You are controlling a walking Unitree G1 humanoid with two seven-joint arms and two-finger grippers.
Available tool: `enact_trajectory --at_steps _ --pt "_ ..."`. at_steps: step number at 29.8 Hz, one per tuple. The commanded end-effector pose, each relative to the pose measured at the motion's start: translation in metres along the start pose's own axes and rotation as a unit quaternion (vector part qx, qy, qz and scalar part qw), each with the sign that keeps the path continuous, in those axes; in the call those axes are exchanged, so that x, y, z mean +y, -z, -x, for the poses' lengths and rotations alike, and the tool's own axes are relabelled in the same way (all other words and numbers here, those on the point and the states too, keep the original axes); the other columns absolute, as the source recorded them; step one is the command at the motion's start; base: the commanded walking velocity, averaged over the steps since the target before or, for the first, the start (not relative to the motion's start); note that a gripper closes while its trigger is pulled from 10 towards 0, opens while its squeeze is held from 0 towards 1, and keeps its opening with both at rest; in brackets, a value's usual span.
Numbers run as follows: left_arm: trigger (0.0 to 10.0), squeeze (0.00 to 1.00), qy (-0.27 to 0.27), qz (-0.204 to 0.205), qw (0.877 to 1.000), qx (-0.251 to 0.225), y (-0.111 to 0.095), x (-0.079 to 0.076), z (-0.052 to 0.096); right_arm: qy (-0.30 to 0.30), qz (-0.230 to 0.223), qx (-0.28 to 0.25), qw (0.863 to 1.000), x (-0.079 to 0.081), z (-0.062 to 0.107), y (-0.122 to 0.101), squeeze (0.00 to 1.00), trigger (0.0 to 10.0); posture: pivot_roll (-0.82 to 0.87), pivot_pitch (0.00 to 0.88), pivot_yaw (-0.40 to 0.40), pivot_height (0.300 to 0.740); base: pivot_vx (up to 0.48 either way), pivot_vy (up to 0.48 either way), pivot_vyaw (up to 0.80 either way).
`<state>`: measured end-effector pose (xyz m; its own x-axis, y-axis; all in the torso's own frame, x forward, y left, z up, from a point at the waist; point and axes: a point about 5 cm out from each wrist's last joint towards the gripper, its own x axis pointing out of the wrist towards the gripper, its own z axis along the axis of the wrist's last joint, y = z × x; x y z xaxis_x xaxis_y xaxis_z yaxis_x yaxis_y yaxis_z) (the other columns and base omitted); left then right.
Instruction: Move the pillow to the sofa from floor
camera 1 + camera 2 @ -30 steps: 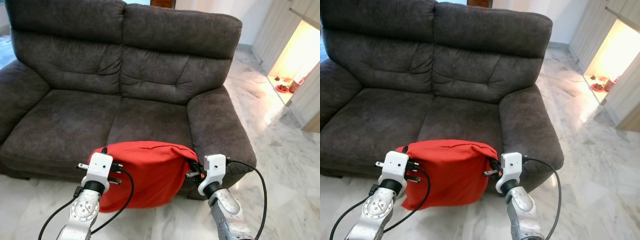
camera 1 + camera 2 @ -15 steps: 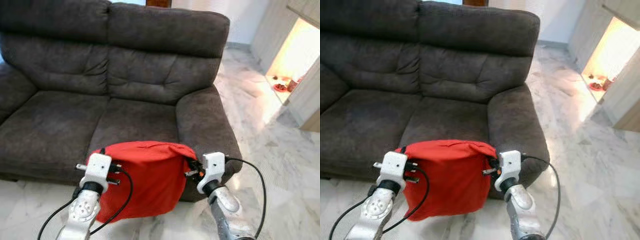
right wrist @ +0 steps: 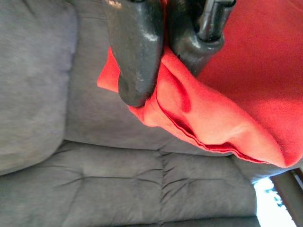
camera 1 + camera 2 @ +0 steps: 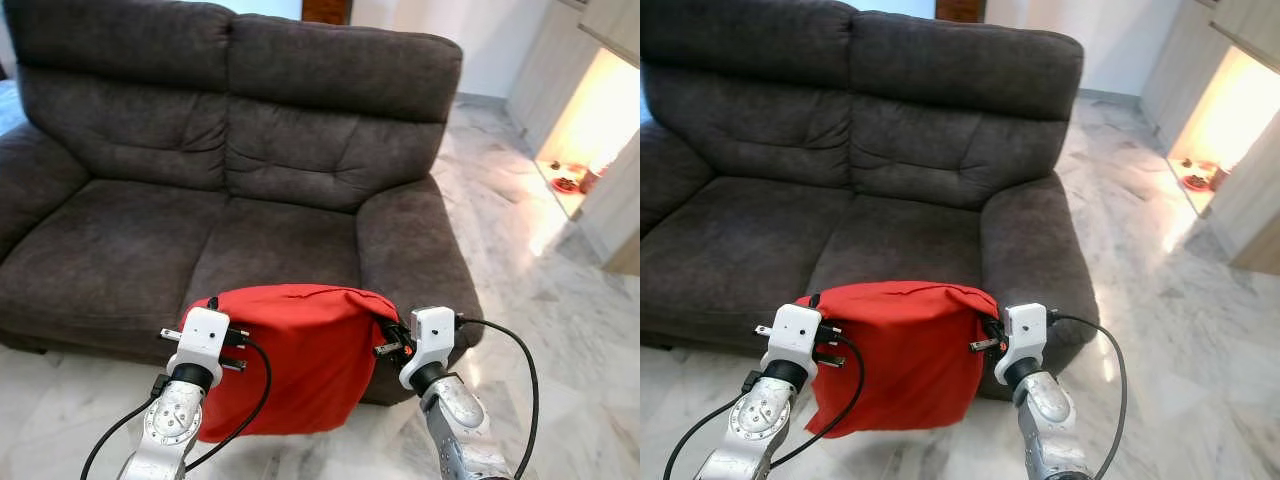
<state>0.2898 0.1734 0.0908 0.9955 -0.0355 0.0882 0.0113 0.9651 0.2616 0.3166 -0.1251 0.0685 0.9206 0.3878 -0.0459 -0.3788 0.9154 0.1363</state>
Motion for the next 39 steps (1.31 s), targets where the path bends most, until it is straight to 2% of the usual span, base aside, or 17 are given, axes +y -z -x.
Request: enact_trajectory --at_steps 1,14,16,18,21,39 --pt "10.0 0.00 -0.011 0.005 0.998 -0.056 -0.020 0.004 -0.006 0.002 0.005 -0.023 1.000 -0.002 -0.002 -0.010 0.00 10.0 0.19 0.092 -0.095 0.740 0.000 0.000 0.00" --pt "10.0 0.00 -0.011 0.005 0.998 -0.056 -0.021 0.004 -0.006 0.002 0.005 -0.023 1.000 -0.002 -0.002 -0.010 0.00 10.0 0.19 0.092 -0.095 0.740 0.000 0.000 0.00" --pt "10.0 0.00 -0.058 -0.010 0.992 -0.114 -0.051 0.030 -0.006 0.002 0.007 -0.108 0.994 0.002 -0.004 -0.042 0.00 10.0 0.19 0.102 -0.091 0.740 0.000 0.000 0.00" --pt "10.0 0.00 -0.064 -0.015 0.990 -0.124 -0.056 0.034 -0.006 0.004 0.011 -0.122 0.992 0.002 -0.004 -0.048 0.00 10.0 0.19 0.104 -0.092 0.740 0.000 0.000 0.00" --pt "10.0 0.00 -0.061 -0.038 0.989 -0.133 -0.063 0.040 -0.004 0.046 0.008 -0.143 0.989 -0.008 -0.003 -0.057 0.00 10.0 0.19 0.102 -0.094 0.740 0.000 0.000 0.00" --pt "10.0 0.00 -0.063 -0.039 0.989 -0.127 -0.067 0.045 -0.004 0.059 -0.003 -0.133 0.989 -0.007 0.000 -0.054 0.00 10.0 0.20 0.102 -0.092 0.740 0.043 0.000 0.00"
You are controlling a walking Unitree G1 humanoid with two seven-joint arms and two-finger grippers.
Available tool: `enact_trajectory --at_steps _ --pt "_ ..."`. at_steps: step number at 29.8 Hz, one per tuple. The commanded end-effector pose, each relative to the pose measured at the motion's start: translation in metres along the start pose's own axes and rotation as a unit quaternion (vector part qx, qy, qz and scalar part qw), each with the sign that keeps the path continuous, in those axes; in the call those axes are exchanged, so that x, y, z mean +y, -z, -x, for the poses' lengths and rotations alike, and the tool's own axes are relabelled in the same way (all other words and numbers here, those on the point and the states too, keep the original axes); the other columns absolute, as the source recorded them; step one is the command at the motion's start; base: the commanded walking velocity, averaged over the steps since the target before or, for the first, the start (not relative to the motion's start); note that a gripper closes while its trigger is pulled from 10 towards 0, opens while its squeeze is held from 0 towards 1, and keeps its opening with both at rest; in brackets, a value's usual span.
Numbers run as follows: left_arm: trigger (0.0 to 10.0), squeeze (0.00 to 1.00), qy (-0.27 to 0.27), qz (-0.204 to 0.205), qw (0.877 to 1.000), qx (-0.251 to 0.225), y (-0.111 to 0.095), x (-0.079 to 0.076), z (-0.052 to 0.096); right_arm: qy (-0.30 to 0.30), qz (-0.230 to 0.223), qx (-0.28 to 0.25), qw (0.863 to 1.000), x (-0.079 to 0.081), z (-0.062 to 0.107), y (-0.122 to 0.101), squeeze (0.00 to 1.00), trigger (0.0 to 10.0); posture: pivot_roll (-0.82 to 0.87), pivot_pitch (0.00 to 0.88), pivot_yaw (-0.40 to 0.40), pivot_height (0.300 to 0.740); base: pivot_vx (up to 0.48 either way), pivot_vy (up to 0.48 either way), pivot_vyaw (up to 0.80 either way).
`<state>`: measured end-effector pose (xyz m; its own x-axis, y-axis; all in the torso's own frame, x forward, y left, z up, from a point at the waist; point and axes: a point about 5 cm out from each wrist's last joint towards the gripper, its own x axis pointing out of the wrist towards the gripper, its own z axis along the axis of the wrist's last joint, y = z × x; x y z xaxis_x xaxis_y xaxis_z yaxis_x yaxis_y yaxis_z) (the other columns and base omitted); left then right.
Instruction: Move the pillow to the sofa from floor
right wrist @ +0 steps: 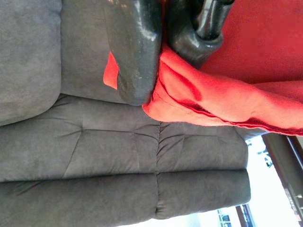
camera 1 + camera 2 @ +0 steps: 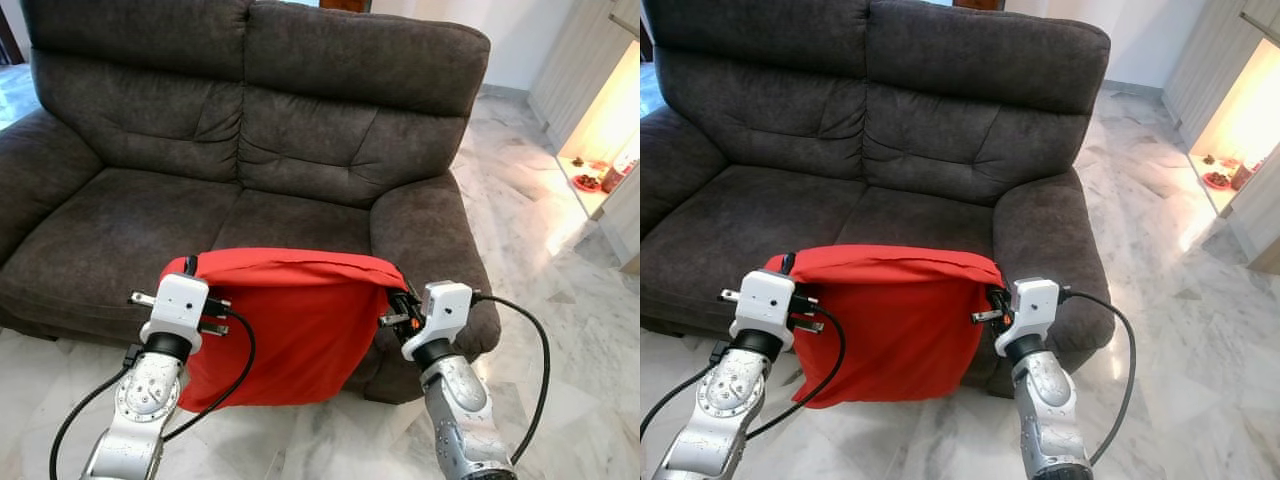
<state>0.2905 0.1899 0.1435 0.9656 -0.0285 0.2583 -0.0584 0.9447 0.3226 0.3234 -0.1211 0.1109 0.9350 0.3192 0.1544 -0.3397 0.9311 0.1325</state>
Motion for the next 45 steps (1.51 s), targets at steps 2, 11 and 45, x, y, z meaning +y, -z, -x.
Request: enact_trajectory --at_steps 2,11,45 --pt "10.0 0.00 -0.035 -0.002 0.998 -0.046 -0.020 0.017 -0.004 0.039 -0.003 -0.032 0.999 -0.014 0.002 -0.014 0.00 10.0 0.20 0.102 -0.092 0.740 0.292 0.000 0.00" --pt "10.0 0.00 -0.041 -0.002 0.998 -0.053 -0.025 0.020 -0.007 0.033 -0.005 -0.038 0.999 -0.012 0.000 -0.018 0.00 10.0 0.20 0.103 -0.093 0.740 0.301 0.000 0.00" --pt "10.0 0.00 -0.113 -0.016 0.985 -0.128 -0.074 0.062 -0.021 -0.133 0.010 -0.134 0.982 0.048 -0.016 -0.074 0.00 10.0 0.20 0.108 -0.096 0.740 0.315 0.000 -0.32"
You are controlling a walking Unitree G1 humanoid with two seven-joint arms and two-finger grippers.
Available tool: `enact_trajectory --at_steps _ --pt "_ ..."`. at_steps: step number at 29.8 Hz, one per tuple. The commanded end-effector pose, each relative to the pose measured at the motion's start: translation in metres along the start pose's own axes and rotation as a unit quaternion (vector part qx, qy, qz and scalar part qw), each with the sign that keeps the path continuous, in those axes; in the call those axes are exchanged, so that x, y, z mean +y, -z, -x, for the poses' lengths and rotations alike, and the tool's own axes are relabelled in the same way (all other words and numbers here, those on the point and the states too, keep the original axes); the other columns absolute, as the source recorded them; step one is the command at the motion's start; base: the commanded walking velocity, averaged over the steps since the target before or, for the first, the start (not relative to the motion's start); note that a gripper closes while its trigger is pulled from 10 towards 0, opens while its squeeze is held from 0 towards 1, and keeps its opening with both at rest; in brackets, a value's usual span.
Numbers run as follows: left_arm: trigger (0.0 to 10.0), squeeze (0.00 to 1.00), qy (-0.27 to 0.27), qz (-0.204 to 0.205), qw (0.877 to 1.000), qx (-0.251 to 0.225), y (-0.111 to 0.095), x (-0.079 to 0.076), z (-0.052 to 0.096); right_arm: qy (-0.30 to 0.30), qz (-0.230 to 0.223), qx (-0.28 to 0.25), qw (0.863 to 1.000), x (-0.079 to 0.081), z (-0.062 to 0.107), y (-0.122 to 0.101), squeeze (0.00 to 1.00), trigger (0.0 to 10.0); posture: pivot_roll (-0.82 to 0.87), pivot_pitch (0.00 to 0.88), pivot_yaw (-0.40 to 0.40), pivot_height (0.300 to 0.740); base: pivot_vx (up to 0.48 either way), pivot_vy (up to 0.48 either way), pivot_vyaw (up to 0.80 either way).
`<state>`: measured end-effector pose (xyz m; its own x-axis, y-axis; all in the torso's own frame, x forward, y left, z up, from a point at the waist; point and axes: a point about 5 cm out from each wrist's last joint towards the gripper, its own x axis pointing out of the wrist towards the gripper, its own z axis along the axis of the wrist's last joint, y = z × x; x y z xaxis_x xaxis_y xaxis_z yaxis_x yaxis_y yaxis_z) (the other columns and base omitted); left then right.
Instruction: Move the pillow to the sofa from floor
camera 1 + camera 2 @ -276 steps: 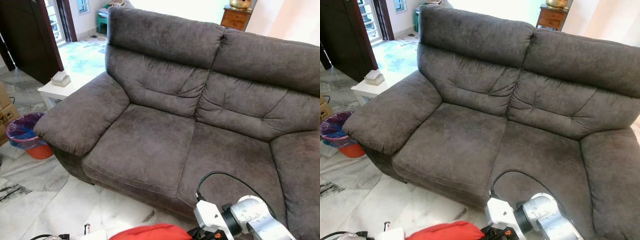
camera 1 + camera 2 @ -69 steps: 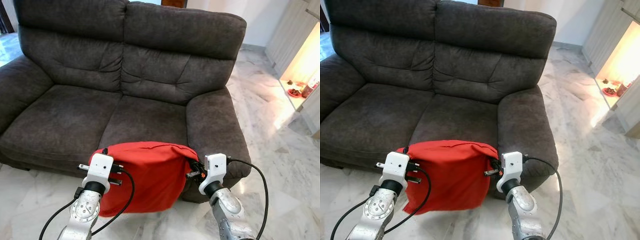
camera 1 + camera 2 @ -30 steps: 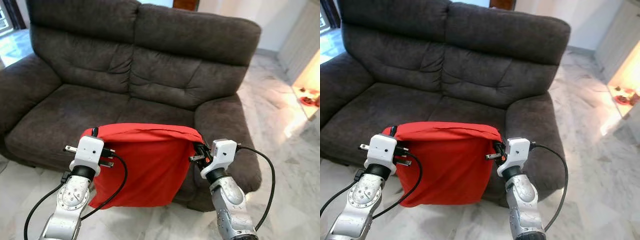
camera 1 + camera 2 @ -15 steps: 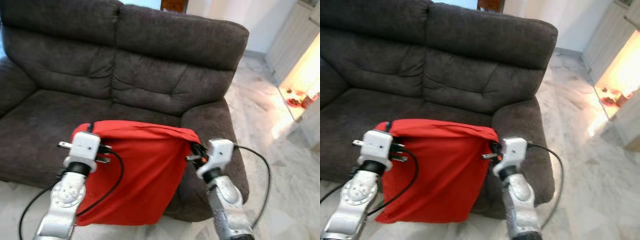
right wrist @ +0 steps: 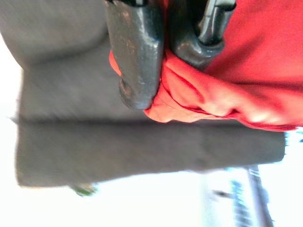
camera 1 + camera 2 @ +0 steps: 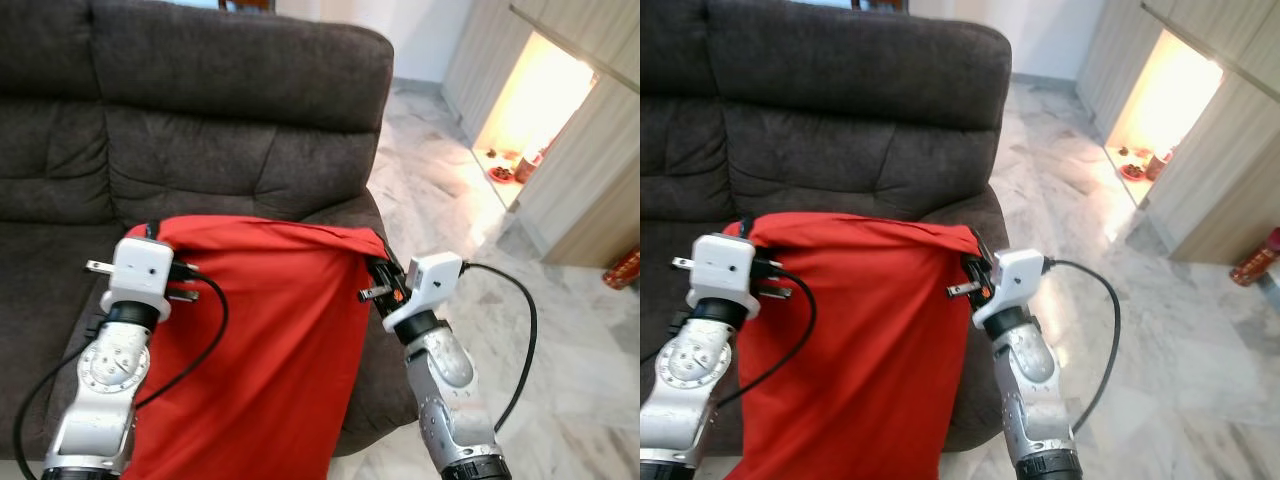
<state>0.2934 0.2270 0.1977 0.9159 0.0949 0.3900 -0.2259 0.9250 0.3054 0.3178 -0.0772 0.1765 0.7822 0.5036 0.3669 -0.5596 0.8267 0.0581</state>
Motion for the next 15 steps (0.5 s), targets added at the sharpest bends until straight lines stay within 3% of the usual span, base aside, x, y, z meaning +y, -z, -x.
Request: enact_trajectory --at_steps 1,4,15 --pt "10.0 0.00 -0.035 0.009 0.996 -0.086 -0.039 0.010 -0.011 -0.033 0.001 -0.041 0.999 0.004 0.000 -0.021 0.00 10.0 0.20 0.107 -0.098 0.740 0.311 0.000 0.00" --pt "10.0 0.00 -0.037 0.013 0.995 -0.090 -0.044 0.011 -0.013 -0.071 0.006 -0.042 0.997 0.015 -0.001 -0.025 0.00 10.0 0.20 0.108 -0.098 0.740 0.315 0.000 0.80" --pt "10.0 0.00 -0.045 0.015 0.995 -0.092 -0.050 0.015 -0.013 -0.096 -0.007 -0.026 0.995 0.016 0.005 -0.025 0.00 10.0 0.21 0.107 -0.101 0.740 0.315 0.000 0.80"
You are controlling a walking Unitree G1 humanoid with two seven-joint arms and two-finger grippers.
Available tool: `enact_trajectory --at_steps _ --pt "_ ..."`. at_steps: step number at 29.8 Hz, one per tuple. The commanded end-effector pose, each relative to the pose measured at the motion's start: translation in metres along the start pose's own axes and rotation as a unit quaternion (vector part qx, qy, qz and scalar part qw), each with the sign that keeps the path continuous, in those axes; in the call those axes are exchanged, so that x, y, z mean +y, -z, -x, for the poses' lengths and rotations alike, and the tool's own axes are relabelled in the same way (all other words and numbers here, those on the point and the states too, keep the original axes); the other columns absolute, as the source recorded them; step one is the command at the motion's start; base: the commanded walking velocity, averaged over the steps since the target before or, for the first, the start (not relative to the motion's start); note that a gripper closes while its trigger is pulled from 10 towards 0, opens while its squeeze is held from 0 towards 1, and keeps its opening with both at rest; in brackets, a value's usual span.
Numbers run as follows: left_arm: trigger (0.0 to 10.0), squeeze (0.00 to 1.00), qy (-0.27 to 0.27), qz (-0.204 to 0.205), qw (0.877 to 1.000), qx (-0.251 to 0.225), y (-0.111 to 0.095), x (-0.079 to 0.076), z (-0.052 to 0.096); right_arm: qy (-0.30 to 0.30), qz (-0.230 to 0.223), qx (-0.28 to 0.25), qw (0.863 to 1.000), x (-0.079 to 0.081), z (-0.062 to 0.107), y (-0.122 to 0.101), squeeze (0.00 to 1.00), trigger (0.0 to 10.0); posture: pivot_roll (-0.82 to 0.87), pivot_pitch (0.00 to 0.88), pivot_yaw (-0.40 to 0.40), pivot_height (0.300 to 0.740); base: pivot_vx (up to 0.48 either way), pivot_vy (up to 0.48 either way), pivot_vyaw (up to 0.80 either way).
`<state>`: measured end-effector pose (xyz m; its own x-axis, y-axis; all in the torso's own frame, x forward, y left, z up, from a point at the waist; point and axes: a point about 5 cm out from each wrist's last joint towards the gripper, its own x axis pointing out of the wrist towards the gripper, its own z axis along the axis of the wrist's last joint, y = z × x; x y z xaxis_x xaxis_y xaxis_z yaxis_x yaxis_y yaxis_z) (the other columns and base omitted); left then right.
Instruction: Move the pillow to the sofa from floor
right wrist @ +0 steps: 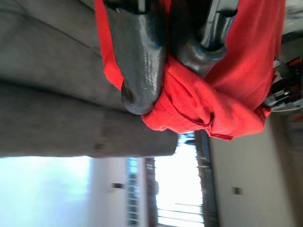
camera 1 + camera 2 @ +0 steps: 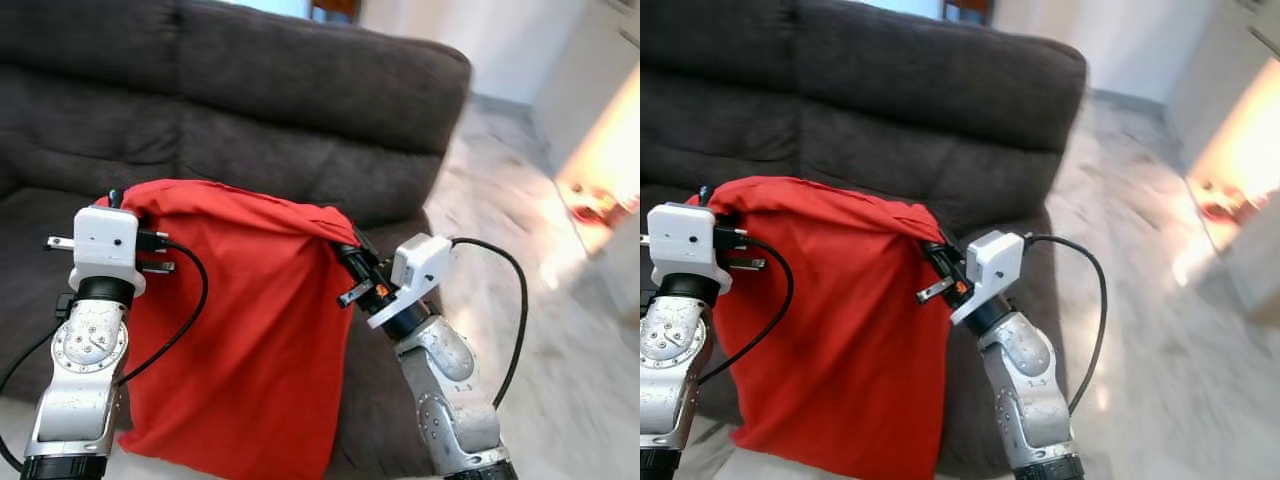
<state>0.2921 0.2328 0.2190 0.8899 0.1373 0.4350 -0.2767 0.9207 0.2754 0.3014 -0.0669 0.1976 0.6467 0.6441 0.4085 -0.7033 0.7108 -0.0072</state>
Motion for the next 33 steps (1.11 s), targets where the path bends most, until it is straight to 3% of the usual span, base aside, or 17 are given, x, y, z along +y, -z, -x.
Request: enact_trajectory --at_steps 1,12,19,25,33 --pt "10.0 0.00 -0.019 0.015 0.997 -0.073 -0.032 0.003 -0.007 0.002 0.002 -0.002 1.000 -0.002 0.006 -0.003 0.00 10.0 0.21 0.107 -0.100 0.740 0.319 0.000 0.80" --pt "10.0 0.00 -0.021 0.013 0.997 -0.071 -0.035 0.005 -0.008 0.035 -0.001 -0.003 0.999 -0.009 -0.002 -0.006 0.00 10.0 0.21 0.108 -0.098 0.740 0.316 0.000 0.04" --pt "10.0 0.00 -0.028 0.008 0.997 -0.073 -0.037 0.012 -0.013 0.030 0.007 -0.019 0.999 -0.005 -0.016 -0.015 0.00 10.0 0.22 0.106 -0.094 0.740 0.315 0.000 0.00" --pt "10.0 0.00 -0.033 0.009 0.997 -0.073 -0.038 0.019 -0.018 0.057 0.026 -0.030 0.998 -0.017 -0.034 -0.022 0.00 10.0 0.22 0.104 -0.094 0.740 0.315 0.000 0.00" --pt "10.0 0.00 0.034 0.015 0.999 -0.032 -0.025 0.001 -0.013 0.052 0.040 0.008 0.998 -0.019 -0.037 -0.010 0.00 10.0 0.23 0.104 -0.095 0.740 0.000 0.000 0.00"
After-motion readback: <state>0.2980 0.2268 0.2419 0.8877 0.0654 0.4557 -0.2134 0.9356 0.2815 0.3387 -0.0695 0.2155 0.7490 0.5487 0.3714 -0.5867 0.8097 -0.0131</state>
